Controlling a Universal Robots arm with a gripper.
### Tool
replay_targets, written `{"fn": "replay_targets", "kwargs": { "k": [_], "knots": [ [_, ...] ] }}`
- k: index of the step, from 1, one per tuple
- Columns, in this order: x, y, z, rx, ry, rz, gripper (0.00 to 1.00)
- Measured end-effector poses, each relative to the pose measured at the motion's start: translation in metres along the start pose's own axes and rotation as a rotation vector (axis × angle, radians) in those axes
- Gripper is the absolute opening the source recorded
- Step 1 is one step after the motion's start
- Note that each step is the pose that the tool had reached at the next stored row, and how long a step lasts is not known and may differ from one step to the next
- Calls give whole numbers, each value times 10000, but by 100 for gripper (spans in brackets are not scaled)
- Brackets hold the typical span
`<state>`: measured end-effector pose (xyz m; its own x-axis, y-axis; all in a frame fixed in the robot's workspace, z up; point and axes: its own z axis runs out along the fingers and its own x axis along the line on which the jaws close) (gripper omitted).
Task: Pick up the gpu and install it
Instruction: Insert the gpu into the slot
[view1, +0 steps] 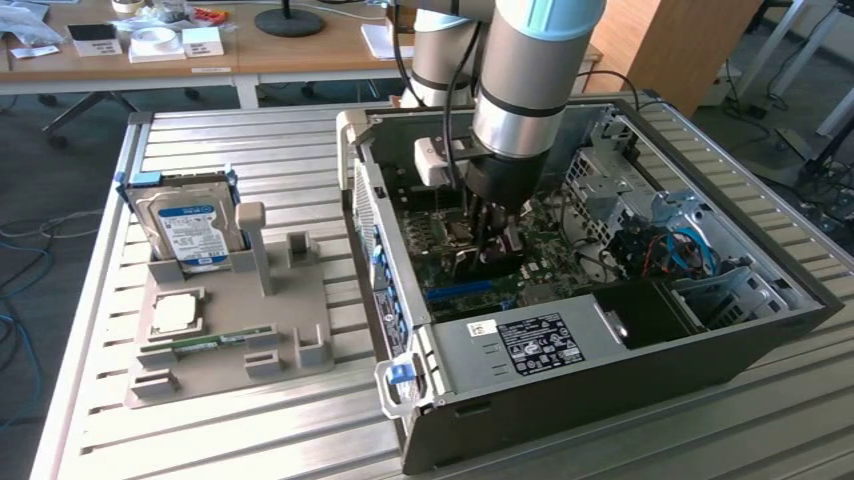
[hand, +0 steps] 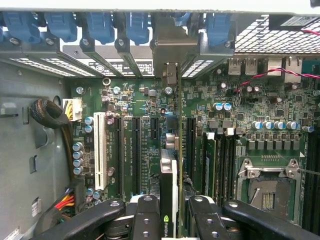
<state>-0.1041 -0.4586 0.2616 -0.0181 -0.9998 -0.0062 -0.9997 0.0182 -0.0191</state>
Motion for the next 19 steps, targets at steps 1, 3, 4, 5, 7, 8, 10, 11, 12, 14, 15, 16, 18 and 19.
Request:
{"fn": "replay_targets", "kwargs": {
  "k": [1,3,4,5,7,8,10,11,12,14,15,16,18,19],
  "knots": [
    [0,0,1,0,-1,0,27],
    [0,-10,2,1,-2,0,27],
    [0,-10,2,0,-2,1,27],
    [0,-10,2,0,-1,2,27],
    [0,-11,3,-1,1,0,27],
    [-3,-11,8,1,-1,0,27],
    [-12,-7,10,0,-1,12,27],
    [-12,-7,10,0,-1,15,27],
    [-12,-7,10,0,0,19,27],
    [-12,-7,10,0,1,33,27],
    [-12,-6,10,1,0,44,27],
    [-12,-6,10,0,1,55,27],
    [-12,-6,11,1,8,95,27],
    [-13,-6,12,3,18,139,27]
  ]
}}
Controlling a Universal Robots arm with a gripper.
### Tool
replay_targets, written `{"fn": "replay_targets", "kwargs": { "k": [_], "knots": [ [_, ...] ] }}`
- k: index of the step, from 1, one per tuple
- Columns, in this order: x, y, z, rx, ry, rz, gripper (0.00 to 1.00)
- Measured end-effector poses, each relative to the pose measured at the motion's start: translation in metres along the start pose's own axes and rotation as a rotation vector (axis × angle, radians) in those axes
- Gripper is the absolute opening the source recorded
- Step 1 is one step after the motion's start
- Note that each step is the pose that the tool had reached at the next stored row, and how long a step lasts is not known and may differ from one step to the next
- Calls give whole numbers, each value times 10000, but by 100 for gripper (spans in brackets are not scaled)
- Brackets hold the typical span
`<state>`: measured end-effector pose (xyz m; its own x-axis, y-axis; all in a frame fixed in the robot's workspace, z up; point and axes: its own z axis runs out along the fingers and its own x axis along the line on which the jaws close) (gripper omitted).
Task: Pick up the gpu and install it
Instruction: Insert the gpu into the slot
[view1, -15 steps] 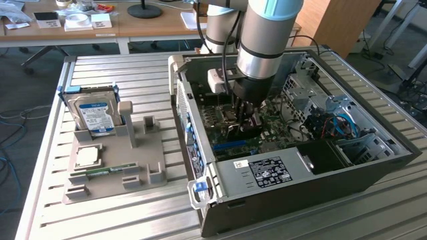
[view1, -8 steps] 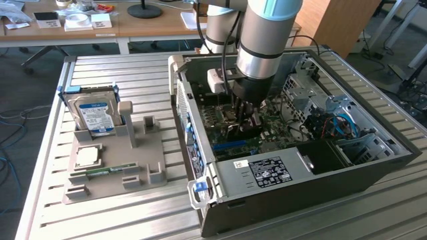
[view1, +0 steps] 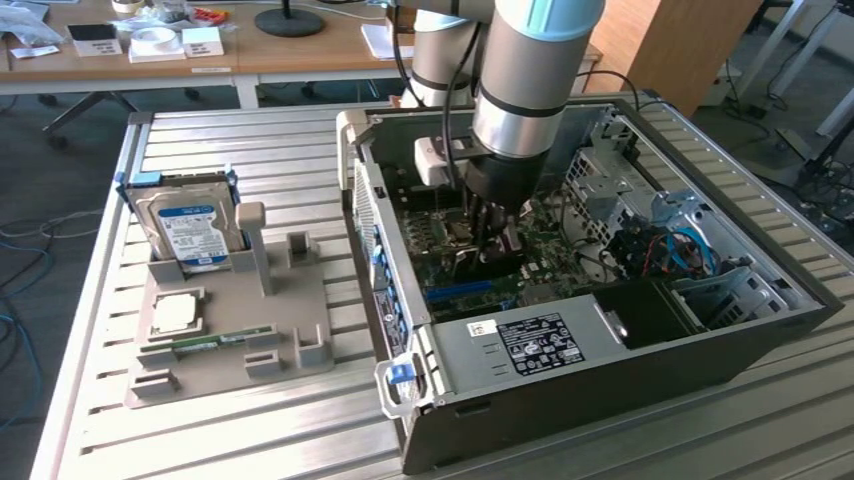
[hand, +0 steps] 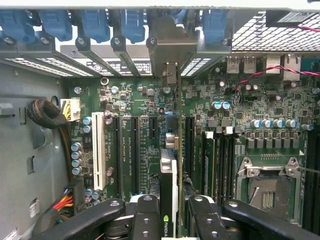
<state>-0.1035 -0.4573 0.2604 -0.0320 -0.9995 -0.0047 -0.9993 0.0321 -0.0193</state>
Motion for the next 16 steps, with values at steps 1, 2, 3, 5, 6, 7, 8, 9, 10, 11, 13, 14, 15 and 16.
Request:
{"fn": "replay_targets", "kwargs": {
  "k": [1,2,3,5,6,7,8,9,10,11,13,14,15,16],
  "knots": [
    [1,0,-1,-1,12,33,27],
    [1,0,-1,-1,13,43,27],
    [1,0,-1,0,14,43,27],
    [1,0,-1,-1,16,44,27],
    [0,1,3,-1,16,45,27],
    [0,2,12,0,14,46,27],
    [0,2,18,0,14,45,27],
    [1,3,18,-2,16,45,27],
    [1,3,18,-1,17,45,27],
    [1,3,22,-1,16,44,27],
    [1,4,39,0,13,44,27],
    [1,5,46,-1,15,44,27],
    [1,5,54,-1,15,44,27],
    [1,5,58,-1,15,44,27]
  ]
}}
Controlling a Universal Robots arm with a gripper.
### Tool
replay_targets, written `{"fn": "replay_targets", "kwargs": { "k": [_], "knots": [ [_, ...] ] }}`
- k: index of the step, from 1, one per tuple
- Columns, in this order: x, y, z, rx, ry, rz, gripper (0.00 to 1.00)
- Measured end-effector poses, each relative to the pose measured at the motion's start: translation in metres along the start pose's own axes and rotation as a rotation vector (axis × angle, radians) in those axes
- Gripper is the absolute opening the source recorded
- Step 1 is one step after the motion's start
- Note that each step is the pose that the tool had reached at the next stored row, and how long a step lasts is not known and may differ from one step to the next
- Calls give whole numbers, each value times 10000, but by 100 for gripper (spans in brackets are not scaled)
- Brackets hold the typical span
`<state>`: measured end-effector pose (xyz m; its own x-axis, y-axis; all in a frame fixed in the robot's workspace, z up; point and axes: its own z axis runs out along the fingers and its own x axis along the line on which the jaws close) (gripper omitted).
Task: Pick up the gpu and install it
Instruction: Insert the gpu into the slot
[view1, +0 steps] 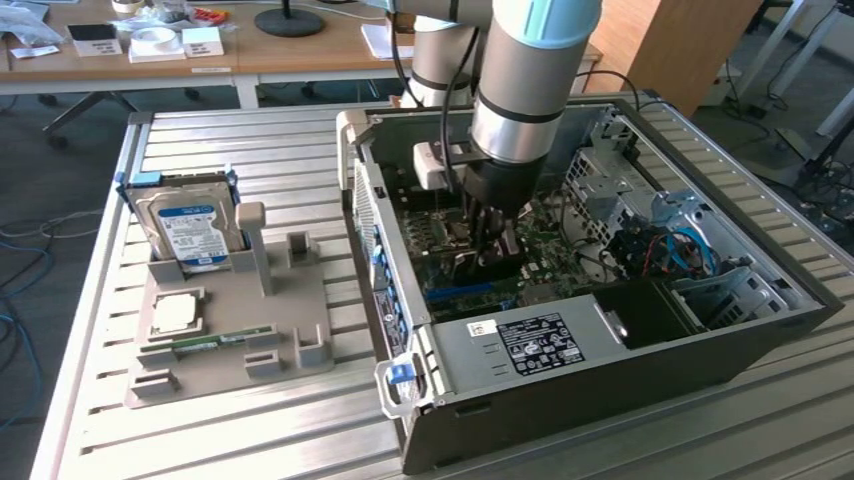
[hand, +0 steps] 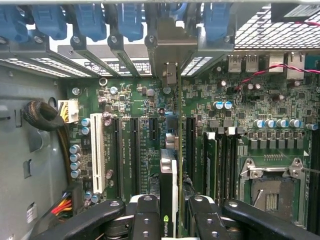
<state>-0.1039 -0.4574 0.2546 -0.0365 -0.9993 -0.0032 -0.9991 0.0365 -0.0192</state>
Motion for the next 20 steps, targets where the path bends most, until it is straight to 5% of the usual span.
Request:
{"fn": "replay_targets", "kwargs": {
  "k": [20],
  "knots": [
    [0,9,38,0,-7,0,27]
  ]
}}
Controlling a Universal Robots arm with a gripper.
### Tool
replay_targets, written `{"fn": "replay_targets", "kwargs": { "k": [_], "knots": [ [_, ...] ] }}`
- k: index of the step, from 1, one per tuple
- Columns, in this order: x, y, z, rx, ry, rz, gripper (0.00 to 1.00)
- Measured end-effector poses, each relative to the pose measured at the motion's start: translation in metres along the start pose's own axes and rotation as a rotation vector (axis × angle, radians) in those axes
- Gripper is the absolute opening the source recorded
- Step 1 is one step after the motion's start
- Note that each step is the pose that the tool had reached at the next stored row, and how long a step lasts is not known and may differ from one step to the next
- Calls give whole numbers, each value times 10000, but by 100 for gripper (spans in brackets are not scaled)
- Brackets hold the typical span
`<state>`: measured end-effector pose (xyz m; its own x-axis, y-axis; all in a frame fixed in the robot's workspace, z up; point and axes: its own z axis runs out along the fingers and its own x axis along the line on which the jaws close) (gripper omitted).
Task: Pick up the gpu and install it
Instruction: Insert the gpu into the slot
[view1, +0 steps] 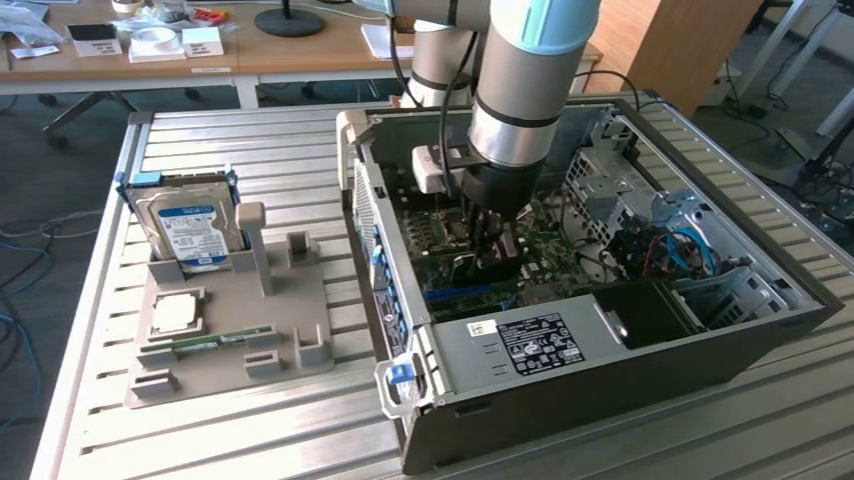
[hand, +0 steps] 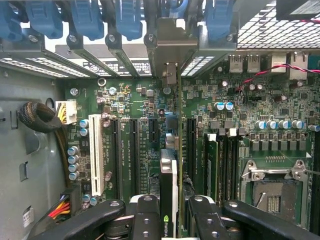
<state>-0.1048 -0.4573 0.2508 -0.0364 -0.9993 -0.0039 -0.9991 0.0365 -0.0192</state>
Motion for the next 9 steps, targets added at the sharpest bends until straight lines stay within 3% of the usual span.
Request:
{"fn": "replay_targets", "kwargs": {
  "k": [9],
  "knots": [
    [3,2,1,1,-34,2,27]
  ]
}}
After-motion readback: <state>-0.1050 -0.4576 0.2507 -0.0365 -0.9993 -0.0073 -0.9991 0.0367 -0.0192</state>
